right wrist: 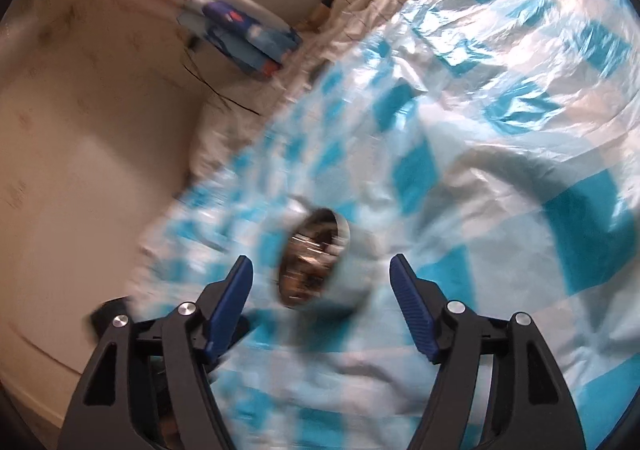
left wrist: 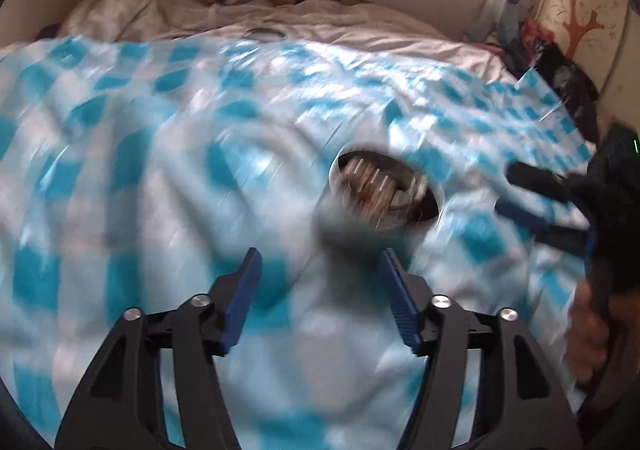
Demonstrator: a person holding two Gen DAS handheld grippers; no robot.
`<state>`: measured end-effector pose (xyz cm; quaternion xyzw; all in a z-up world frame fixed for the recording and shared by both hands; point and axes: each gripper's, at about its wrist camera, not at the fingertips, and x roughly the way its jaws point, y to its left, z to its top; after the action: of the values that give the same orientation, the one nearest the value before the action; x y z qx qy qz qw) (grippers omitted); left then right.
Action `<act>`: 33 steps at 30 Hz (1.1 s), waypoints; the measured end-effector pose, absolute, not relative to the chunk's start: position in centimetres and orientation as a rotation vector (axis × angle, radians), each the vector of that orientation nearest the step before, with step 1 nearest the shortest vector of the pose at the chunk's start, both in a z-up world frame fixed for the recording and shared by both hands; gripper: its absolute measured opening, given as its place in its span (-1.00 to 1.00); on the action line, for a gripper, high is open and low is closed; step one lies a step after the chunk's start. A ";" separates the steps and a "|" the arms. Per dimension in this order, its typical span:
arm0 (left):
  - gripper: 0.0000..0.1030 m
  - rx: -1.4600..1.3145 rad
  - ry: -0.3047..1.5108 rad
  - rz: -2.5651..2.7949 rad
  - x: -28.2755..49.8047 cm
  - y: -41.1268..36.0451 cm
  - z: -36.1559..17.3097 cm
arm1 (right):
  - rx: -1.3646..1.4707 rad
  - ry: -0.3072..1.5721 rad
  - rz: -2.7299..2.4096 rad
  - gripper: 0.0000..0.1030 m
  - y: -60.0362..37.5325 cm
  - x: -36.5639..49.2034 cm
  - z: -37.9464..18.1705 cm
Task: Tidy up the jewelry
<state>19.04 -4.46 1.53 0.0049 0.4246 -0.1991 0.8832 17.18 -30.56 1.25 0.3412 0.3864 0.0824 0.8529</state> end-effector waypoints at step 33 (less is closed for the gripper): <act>0.66 0.160 0.654 -0.270 3.8 -3.0 3.1 | 0.188 0.782 -0.142 0.83 -22.0 2.6 -2.2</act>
<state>3.83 -2.99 3.14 0.0781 0.3199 -0.1322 0.9349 2.56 -22.00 -2.19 0.0915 0.3800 -0.0692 0.9178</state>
